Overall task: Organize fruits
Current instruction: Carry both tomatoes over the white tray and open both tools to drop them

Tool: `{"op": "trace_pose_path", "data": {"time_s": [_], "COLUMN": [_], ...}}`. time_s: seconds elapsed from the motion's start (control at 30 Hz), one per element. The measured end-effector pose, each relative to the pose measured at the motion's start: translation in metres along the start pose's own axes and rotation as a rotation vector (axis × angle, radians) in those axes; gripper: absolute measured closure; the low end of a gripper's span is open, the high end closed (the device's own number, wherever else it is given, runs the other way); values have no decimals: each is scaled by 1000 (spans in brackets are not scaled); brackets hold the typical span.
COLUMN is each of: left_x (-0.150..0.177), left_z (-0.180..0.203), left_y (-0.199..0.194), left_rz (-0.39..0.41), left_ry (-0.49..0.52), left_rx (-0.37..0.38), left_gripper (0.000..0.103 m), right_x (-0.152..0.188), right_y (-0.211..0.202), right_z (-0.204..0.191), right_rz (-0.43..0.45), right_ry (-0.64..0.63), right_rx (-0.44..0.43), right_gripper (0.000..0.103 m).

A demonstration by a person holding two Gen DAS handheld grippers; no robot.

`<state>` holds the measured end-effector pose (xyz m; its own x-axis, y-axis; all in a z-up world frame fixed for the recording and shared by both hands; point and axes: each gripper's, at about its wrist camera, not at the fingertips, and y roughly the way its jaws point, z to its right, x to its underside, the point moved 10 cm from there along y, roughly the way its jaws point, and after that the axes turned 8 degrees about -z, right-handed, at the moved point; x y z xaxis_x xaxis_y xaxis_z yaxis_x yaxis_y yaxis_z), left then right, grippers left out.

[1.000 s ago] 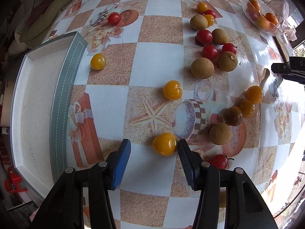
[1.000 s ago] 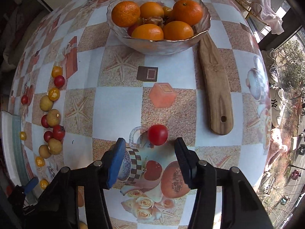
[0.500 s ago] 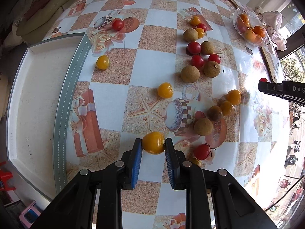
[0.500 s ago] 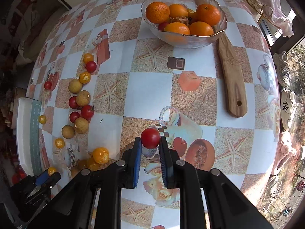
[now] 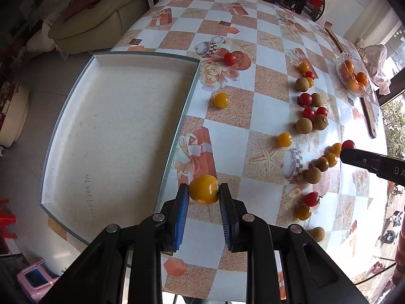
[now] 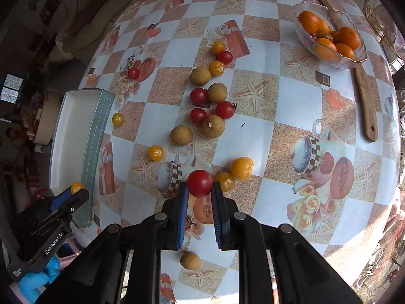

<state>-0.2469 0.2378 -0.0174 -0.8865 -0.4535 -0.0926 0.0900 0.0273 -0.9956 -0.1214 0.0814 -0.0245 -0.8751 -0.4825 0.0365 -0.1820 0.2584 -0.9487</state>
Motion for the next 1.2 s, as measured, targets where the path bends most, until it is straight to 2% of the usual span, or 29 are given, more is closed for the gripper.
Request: {"op": "trace_pose_path", "data": {"time_s": [0.2,0.37,0.63,0.8,1.03,1.07,1.1,1.13,1.17,1.2], "left_x": [-3,-4,-3,-1,-1,-2,-2,-1,-1,-1], "left_z": [-72,-128,-181,-191,-190,-189,-190,-192,-192,-192], "left_y": [3,16,46,61,61,62,61,60,60,58], "left_rz": [1,-25,-76,-97,-74,-74,-72,-70,-70,-67], "left_ry": [-61,-55,-30,-16,52,56,61,64,66,64], "left_rx": [-27,-59,-82,-67,-79,-77,-76,-89,-90,-82], "left_gripper": [77,77,77,77,77,76,76,68,37,23], "right_x": [-6,-17,-32,-31,-27,-29,-29,-30,-32,-34], "right_y": [13,32,82,117,141,145,145,143,140,135], "right_z": [-75,-137,-226,-248,-244,-246,-247,-246,-246,-245], "right_rz": [7,0,-74,-133,-174,-178,-181,-174,-156,-136], "right_ry": [-79,-114,-154,-150,-132,-139,-143,-142,-139,-136], "right_rx": [-12,-16,-26,1,56,60,59,68,79,80], "right_gripper": [83,83,83,83,80,78,68,59,42,38]}}
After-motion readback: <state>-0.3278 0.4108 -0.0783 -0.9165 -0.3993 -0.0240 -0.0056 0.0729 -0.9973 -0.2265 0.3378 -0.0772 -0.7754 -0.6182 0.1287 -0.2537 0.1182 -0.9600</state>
